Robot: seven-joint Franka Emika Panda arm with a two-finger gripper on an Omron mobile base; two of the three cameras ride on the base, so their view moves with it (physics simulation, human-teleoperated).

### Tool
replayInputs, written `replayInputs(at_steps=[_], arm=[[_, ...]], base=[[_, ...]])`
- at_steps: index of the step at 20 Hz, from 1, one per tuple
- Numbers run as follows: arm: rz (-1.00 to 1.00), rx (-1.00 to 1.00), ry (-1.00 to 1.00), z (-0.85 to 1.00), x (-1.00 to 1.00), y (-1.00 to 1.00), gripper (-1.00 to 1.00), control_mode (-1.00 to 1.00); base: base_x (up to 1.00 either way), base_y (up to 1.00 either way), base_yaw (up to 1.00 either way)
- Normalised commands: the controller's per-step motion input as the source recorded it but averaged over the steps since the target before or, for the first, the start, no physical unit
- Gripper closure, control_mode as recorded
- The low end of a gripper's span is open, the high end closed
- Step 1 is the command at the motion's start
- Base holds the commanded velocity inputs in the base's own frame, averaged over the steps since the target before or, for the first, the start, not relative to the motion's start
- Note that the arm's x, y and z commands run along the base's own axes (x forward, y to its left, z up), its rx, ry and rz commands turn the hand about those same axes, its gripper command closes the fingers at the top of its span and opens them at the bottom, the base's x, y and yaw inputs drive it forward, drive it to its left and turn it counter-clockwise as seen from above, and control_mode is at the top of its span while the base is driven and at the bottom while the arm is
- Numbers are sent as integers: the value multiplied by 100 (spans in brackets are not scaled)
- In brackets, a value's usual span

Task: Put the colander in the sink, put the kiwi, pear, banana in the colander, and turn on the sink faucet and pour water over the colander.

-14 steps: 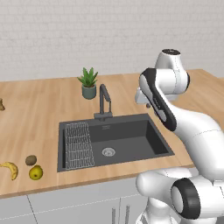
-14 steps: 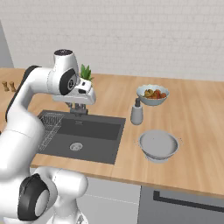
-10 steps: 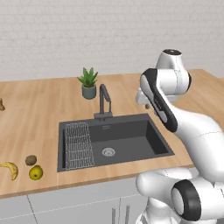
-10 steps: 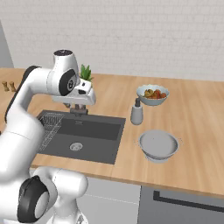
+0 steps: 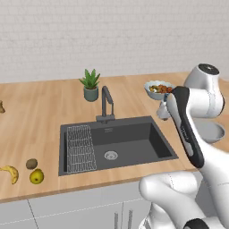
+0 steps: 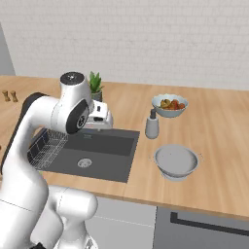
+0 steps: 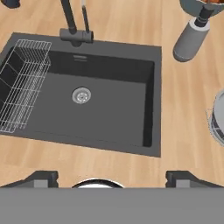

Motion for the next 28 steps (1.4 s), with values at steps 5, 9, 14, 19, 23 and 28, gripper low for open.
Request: replayInputs(at_steps=[5,9,14,19,23,28], arm=[[30,-11,-7,-6,-41,-53,-100,-100],[30,-20,11,-8,-11,-53,-100,-100],[25,-19,16,-14,0,-53,-100,-100],[20,-17,5,-18,0,-54,-100,-100],[16,-18,1,-28,0,-50,-100,-100],[4,-19,0,-38,8,-43,-100,-100]], base=[[0,0,0],[0,0,0],[0,0,0],[0,0,0],[0,0,0],[0,0,0]])
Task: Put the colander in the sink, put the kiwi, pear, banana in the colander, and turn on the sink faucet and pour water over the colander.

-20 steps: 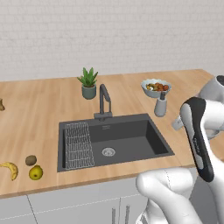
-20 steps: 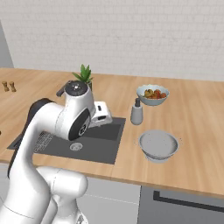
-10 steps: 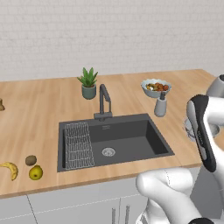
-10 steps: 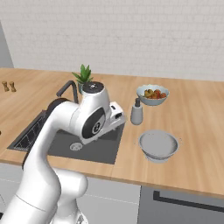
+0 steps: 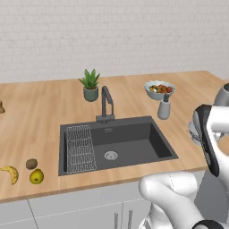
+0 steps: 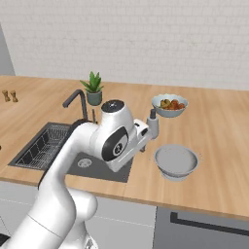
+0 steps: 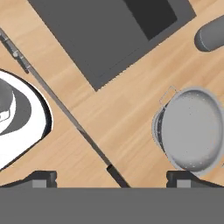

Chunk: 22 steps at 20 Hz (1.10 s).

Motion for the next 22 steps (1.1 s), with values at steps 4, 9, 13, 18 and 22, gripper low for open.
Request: replayInputs(at_steps=[4,9,13,18,22], arm=[[1,-11,1,-36,22,-44,-100,-100],[0,-5,0,-30,29,-34,-100,-100],[0,0,2,-18,44,-24,-100,-100],[0,0,2,-18,39,-15,-100,-100],[-2,0,0,-25,28,-1,-100,-100]], base=[[0,0,0],[0,0,0],[0,0,0],[0,0,0],[0,0,0]])
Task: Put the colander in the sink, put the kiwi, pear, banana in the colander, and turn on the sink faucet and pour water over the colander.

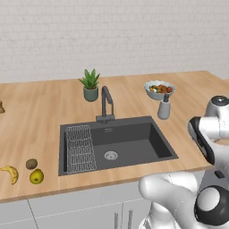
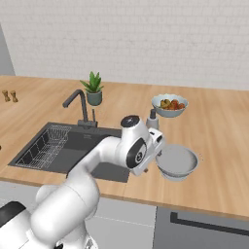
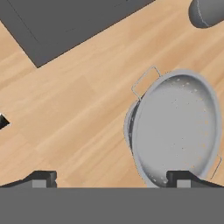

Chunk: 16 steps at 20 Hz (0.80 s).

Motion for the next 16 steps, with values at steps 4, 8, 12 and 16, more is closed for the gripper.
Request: replayInputs(at_steps=[4,8,12,16], arm=[[-6,0,0,-29,10,0,-100,-100],[-10,0,0,-32,1,-6,-100,-100],[-10,0,0,-24,18,-13,-100,-100],[-2,0,0,-17,24,-12,-100,-100]], base=[[0,0,0],[0,0,0],[0,0,0],[0,0,0]])
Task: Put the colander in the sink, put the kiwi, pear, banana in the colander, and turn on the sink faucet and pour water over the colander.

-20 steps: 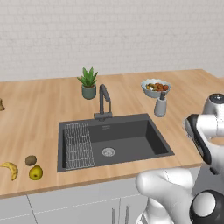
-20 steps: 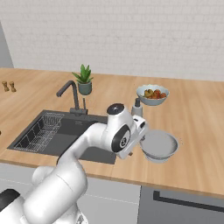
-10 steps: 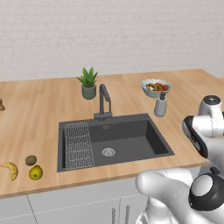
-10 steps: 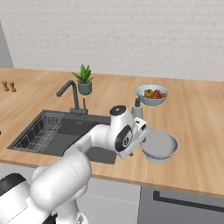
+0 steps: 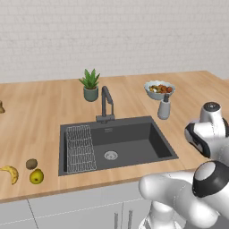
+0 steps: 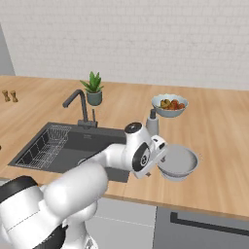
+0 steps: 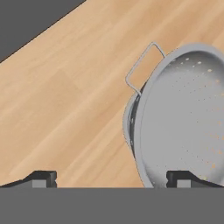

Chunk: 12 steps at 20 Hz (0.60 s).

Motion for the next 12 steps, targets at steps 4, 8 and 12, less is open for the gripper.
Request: replayInputs(at_steps=[4,8,12], arm=[[0,0,0,-14,18,-10,-100,-100],[0,0,0,-14,11,-19,-100,-100],[0,0,0,-14,8,-21,-100,-100]], base=[[0,0,0],[0,0,0],[0,0,0]])
